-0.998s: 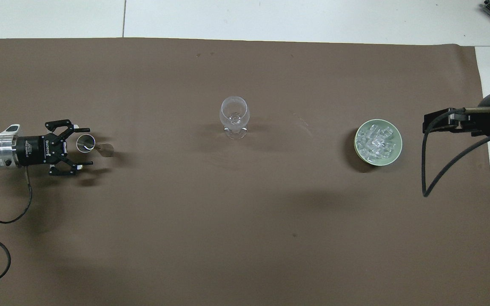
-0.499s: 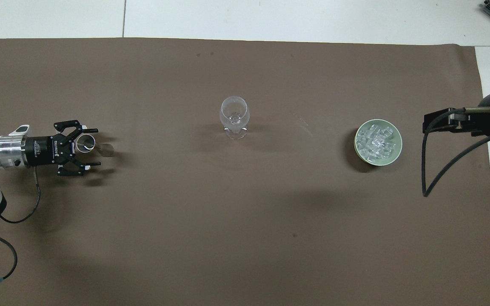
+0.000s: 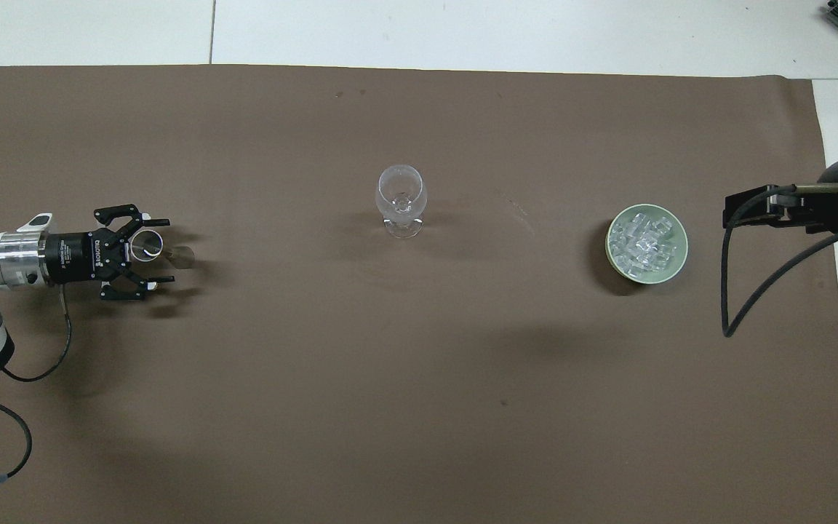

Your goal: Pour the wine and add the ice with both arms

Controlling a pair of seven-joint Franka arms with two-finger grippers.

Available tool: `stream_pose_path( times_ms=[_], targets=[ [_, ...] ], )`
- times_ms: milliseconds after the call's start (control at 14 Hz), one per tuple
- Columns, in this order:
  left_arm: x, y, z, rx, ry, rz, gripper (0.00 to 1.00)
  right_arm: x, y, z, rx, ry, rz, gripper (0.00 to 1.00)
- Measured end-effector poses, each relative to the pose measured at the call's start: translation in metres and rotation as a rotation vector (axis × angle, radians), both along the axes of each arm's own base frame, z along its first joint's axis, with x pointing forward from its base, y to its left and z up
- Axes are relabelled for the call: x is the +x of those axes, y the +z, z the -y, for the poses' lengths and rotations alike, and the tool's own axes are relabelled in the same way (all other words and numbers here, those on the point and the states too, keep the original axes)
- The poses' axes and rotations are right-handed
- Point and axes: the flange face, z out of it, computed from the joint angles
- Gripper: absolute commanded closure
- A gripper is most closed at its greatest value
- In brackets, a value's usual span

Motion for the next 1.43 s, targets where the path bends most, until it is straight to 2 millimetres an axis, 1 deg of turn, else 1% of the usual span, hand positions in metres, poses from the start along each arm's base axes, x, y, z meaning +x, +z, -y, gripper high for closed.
stream_pose_path(
  times_ms=[428,784,1069,1212,1426],
  targets=[
    [-0.0006,-0.0003,-0.0019,0.000,0.002,-0.001,0.14,0.0000,0.0000,0.0000,0.000,0.000,0.000,0.00],
    [-0.0018,-0.0001,-0.0050,-0.005,0.003,-0.002,0.28,0.0000,0.0000,0.0000,0.000,0.000,0.000,0.00],
    [-0.0028,0.0001,-0.0067,-0.010,0.002,-0.002,0.35,0.0000,0.0000,0.0000,0.000,0.000,0.000,0.00],
    [-0.0031,0.0002,-0.0076,-0.012,0.003,-0.002,0.37,0.0000,0.0000,0.0000,0.000,0.000,0.000,0.00],
    [-0.0033,0.0003,-0.0078,-0.013,0.002,-0.002,0.44,0.0000,0.0000,0.0000,0.000,0.000,0.000,0.00]
  ],
)
